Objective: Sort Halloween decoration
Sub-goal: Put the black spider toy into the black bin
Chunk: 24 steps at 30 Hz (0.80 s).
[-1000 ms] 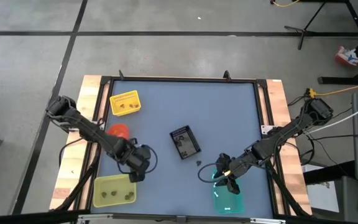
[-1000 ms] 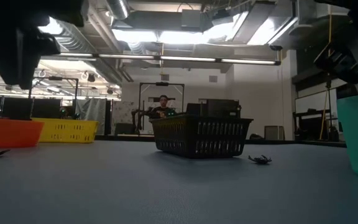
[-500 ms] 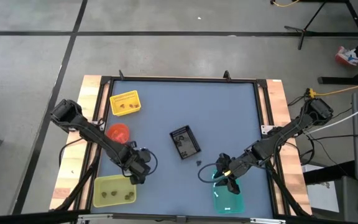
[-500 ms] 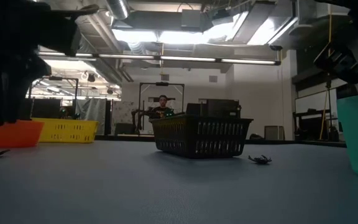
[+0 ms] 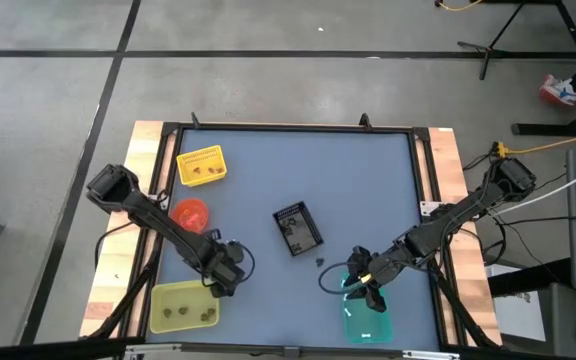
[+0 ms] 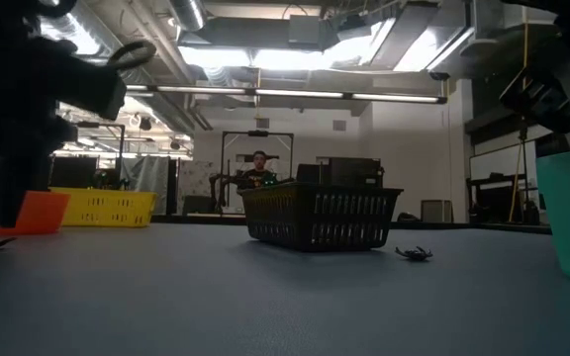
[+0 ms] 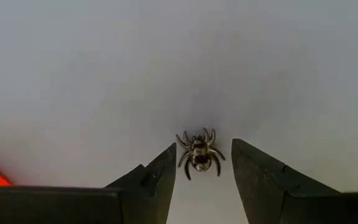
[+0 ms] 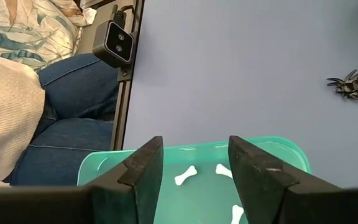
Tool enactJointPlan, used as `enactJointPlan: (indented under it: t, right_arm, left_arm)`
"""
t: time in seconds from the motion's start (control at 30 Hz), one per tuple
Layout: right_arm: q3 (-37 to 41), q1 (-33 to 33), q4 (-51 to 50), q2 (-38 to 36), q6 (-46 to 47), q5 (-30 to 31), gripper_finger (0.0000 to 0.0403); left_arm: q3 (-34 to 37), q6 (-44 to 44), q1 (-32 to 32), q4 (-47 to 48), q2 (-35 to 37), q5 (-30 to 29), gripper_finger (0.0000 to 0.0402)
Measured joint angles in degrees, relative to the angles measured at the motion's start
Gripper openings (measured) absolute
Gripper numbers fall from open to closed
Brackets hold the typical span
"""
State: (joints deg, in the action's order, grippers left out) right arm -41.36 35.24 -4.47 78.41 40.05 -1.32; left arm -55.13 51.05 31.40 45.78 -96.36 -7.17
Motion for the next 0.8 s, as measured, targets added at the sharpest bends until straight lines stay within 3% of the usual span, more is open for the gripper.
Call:
enactJointPlan:
  t: [0.6, 0.8]
  right_arm:
    - [0.0, 0.0, 0.0, 0.0, 0.0, 0.0, 0.0179]
    - [0.0, 0.0, 0.0, 0.0, 0.0, 0.0, 0.0179]
  left_arm:
    - [0.0, 0.1, -0.4, 0.1, -2.4, 0.7, 0.0139]
    - [0.0, -0.1, -0.4, 0.2, -2.4, 3.3, 0.0139]
